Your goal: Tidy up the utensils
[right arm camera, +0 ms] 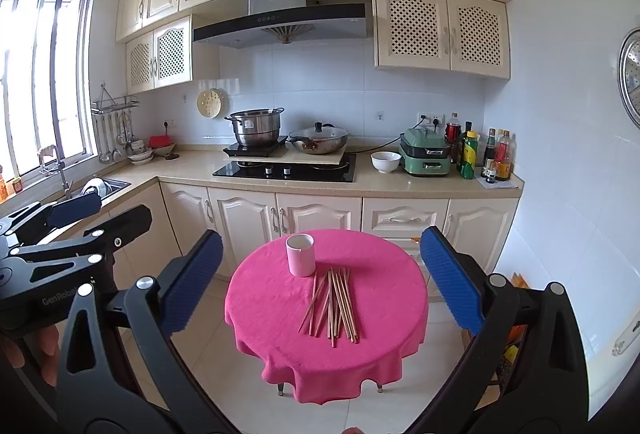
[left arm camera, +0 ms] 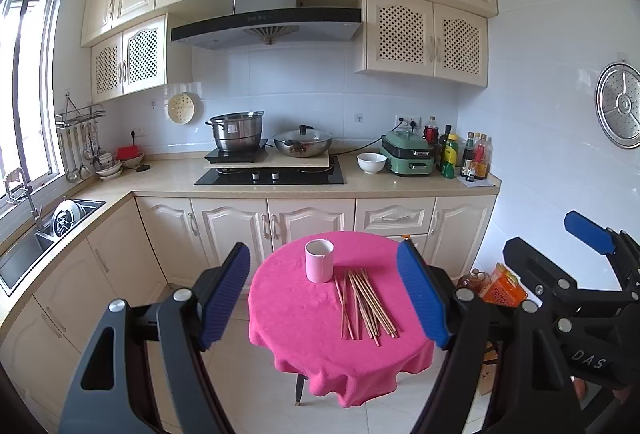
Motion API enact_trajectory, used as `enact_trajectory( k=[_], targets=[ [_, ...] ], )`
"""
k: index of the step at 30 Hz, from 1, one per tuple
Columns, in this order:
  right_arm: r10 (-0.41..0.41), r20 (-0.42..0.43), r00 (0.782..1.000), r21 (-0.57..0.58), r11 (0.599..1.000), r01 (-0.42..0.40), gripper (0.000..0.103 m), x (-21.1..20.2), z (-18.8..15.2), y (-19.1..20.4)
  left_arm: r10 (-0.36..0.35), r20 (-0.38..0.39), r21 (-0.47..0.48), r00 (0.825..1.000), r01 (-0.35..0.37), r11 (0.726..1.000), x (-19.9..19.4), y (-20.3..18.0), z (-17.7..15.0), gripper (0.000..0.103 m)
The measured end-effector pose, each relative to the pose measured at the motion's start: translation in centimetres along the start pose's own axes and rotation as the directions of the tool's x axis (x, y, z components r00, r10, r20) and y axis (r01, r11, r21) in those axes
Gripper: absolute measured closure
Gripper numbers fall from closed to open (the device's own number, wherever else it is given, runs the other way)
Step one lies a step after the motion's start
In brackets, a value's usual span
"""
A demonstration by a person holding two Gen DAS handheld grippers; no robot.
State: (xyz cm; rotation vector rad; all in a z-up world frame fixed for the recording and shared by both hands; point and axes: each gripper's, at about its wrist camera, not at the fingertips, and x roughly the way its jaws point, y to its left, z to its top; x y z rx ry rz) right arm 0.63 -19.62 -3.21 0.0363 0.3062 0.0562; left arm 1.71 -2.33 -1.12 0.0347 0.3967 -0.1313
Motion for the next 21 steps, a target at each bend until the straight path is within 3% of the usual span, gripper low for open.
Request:
enact_trajectory(
  k=[21],
  targets=[
    [0.013, -0.022, 1.0, -0.007, 1.0, -0.013, 0.006, 2.0, -0.2, 0.7, 0.009, -0.018, -0.009, 1.0, -0.009, 1.0, 1.9, 1.1, 0.0, 0.028]
  ],
)
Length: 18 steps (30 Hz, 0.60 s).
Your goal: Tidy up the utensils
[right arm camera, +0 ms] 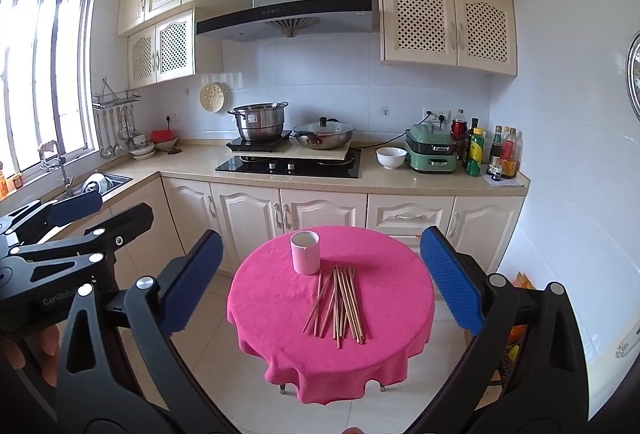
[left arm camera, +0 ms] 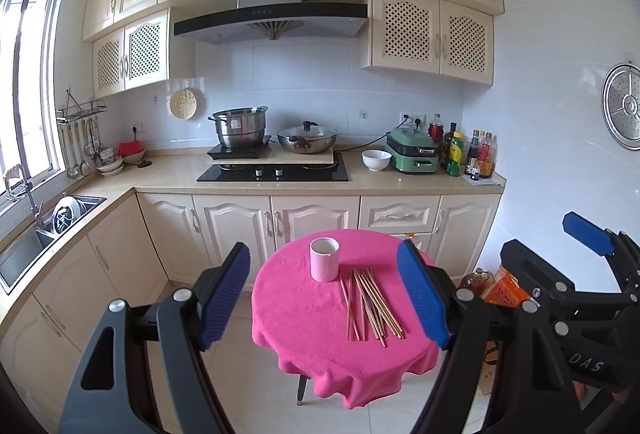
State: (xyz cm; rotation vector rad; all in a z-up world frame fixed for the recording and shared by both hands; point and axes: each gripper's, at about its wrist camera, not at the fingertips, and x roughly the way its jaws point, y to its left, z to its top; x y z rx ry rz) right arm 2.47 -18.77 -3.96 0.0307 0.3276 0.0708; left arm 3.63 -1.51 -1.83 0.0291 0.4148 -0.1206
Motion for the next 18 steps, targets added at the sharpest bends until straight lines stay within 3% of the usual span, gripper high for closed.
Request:
enact_trajectory(
  k=[18],
  targets=[
    [-0.007, -0.054, 0.999, 0.006, 1.0, 0.008, 0.006, 4.2, -0.6, -2.0, 0.005, -0.047, 0.011, 0.999, -0.004, 1.0, 5.1, -1.0, -0.7, 0.028]
  ],
)
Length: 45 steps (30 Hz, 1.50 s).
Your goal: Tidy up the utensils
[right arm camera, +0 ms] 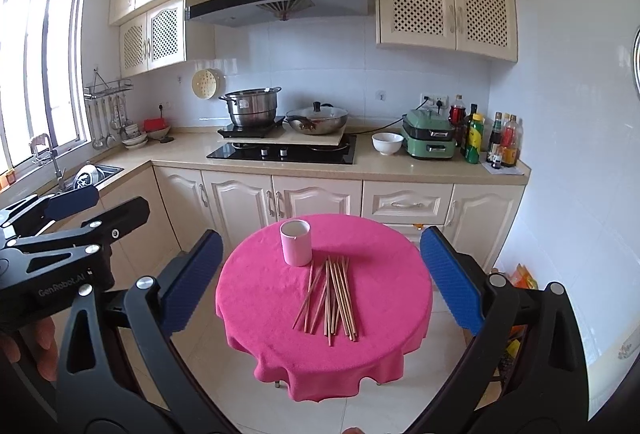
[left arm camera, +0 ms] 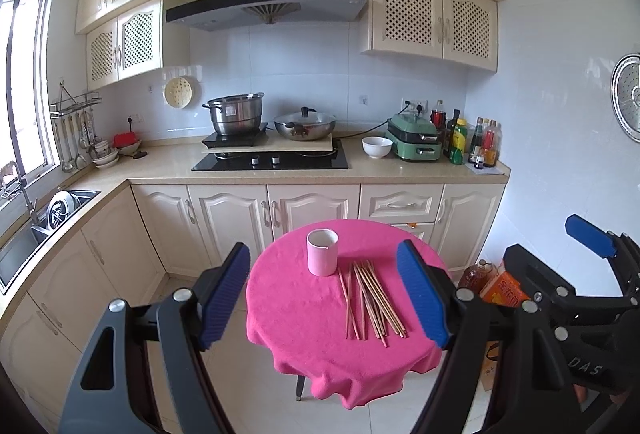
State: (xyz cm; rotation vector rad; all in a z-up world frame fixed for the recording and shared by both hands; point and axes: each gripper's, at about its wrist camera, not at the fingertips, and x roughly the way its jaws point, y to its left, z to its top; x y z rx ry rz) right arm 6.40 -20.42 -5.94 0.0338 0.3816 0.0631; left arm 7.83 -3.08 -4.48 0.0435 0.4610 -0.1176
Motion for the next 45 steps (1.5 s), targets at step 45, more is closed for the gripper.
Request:
enact_trajectory(
  k=[45],
  targets=[
    [0.284, -0.669, 0.687, 0.214, 0.959, -0.188, 0.046, 40.9, -12.7, -18.4, -0.037, -0.742, -0.09, 0.67, -0.045, 0.995, 46.2, -4.7, -12.8, 0.056]
  ],
)
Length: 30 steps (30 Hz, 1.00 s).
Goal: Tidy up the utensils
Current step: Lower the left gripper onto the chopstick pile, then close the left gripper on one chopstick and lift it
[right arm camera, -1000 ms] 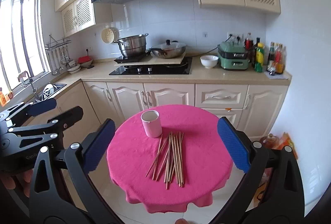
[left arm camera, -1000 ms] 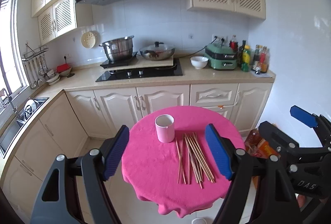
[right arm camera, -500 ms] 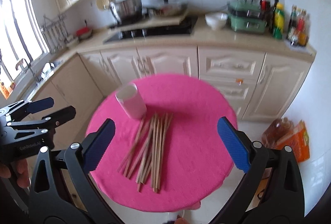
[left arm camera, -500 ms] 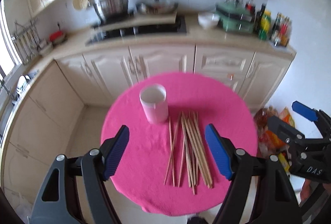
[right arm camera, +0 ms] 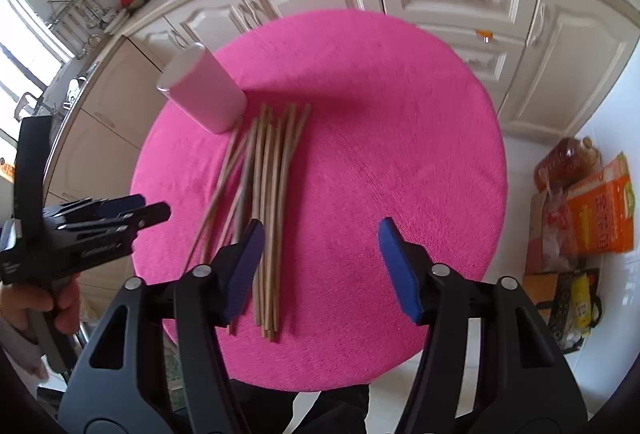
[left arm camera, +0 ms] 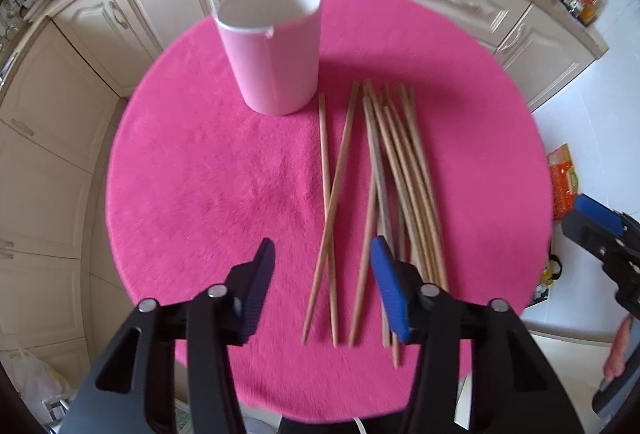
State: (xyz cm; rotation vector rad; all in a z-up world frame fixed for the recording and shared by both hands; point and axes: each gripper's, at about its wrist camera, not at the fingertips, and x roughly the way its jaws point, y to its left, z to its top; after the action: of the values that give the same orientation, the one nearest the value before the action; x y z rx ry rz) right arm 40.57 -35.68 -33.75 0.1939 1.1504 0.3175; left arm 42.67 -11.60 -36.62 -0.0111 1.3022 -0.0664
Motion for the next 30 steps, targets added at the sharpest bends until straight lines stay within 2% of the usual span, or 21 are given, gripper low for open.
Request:
enact_trajectory(
  k=[1, 3, 6, 10, 13, 16, 23, 26, 30],
  targets=[
    [0.0, -0.013, 1.0, 0.008, 1.0, 0.0, 0.05, 0.5, 0.1, -0.2, -0.007, -0.008, 0.004, 1.0, 0.007, 1.0, 1.0, 0.0, 0.4, 0.059],
    [0.005, -0.033, 0.999, 0.02, 1.0, -0.005, 0.052, 1.5, 0.4, -0.6, 0.005, -0.021, 0.029, 1.0, -0.004, 1.0, 2.5, -0.4, 1.0, 0.062],
    [0.007, -0.06, 0.998, 0.023, 1.0, -0.005, 0.057, 3.0, 0.8, -0.5, 0.001, -0.052, 0.062, 0.999, 0.002, 0.998, 4.3, -0.8, 2.1, 0.072],
    [0.015, -0.089, 0.996, 0.026, 1.0, -0.013, 0.061, 4.9, 1.5, -0.1, 0.01, -0.079, 0.101, 0.997, -0.002, 0.995, 6.6, -1.3, 3.5, 0.083],
    [0.019, -0.099, 0.995, 0.033, 0.999, -0.015, 0.062, 5.8, 2.0, 0.2, 0.013, -0.101, 0.125, 0.995, 0.0, 0.992, 8.0, -1.7, 4.4, 0.084],
    [0.022, -0.109, 0.994, 0.036, 0.999, -0.018, 0.066, 6.6, 2.7, 0.5, 0.031, -0.112, 0.134, 0.993, -0.016, 0.991, 8.9, -1.6, 5.0, 0.095],
    [0.036, -0.154, 0.987, 0.026, 0.999, -0.032, 0.069, 8.6, 3.9, 1.6, -0.096, -0.122, 0.059, 0.988, 0.104, 0.993, 8.2, 0.9, 5.0, 0.097],
    [0.034, -0.187, 0.982, 0.014, 0.999, -0.031, 0.071, 10.0, 4.3, 2.3, -0.168, -0.119, 0.004, 0.979, 0.169, 0.986, 7.4, 2.2, 4.2, 0.097],
    [0.014, -0.219, 0.976, 0.008, 1.0, -0.013, 0.077, 11.6, 4.9, 2.7, -0.203, -0.12, 0.0, 0.972, 0.204, 0.979, 6.7, 3.2, 2.9, 0.097]
  ],
)
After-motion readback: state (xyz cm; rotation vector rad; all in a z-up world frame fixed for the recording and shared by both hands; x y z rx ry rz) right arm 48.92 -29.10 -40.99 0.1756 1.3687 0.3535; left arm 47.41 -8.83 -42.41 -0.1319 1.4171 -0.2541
